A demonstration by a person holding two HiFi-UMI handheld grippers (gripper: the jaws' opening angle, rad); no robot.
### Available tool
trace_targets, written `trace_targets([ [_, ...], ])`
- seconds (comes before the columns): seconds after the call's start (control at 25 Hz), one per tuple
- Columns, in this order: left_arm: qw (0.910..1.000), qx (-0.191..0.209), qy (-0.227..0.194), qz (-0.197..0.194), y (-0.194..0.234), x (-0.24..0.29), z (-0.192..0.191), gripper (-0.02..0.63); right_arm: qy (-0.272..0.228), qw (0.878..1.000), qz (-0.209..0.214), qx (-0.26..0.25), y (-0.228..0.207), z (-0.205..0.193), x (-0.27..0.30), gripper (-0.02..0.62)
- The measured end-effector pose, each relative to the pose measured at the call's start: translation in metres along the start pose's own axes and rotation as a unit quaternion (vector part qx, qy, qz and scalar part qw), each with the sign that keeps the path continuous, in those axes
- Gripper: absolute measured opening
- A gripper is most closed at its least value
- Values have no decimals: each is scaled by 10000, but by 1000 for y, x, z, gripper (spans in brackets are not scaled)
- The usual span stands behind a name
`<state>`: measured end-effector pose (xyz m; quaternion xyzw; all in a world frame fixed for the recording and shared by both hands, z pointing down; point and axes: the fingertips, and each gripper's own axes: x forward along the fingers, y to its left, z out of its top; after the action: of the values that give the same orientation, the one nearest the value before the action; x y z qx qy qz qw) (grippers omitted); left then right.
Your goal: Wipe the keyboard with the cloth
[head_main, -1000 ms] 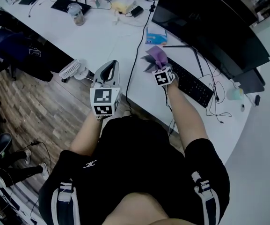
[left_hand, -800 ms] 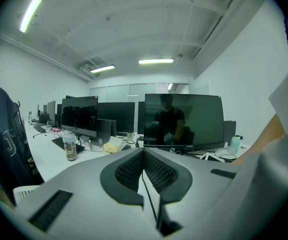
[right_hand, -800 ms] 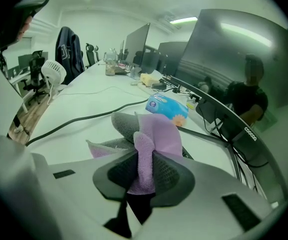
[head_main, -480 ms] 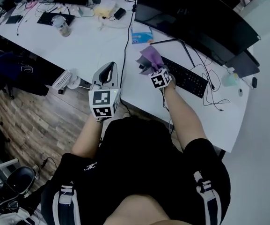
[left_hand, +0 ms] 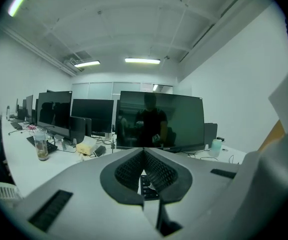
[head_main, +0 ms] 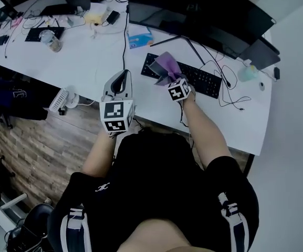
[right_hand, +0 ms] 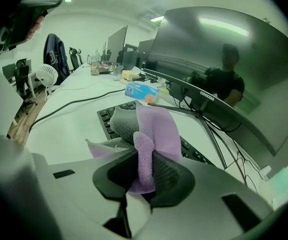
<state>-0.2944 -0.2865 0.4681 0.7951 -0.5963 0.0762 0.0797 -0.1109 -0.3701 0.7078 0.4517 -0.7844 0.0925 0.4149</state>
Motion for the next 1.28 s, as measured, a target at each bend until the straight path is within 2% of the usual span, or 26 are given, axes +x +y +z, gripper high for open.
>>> trace_targets([
  [0.68,9980,87,201,-588,-97,34,-4,12,90,9981,-275,544,-62,-77,-46,92],
  [0.92,9969,138,212,-750,-137,45,-2,12,107,9971,-365,657,-91,-110,-64,92],
  [1.28,9956,218,185,-894,-181,60,6,12,108,9969,-418,655,-121,-139,-83,92],
])
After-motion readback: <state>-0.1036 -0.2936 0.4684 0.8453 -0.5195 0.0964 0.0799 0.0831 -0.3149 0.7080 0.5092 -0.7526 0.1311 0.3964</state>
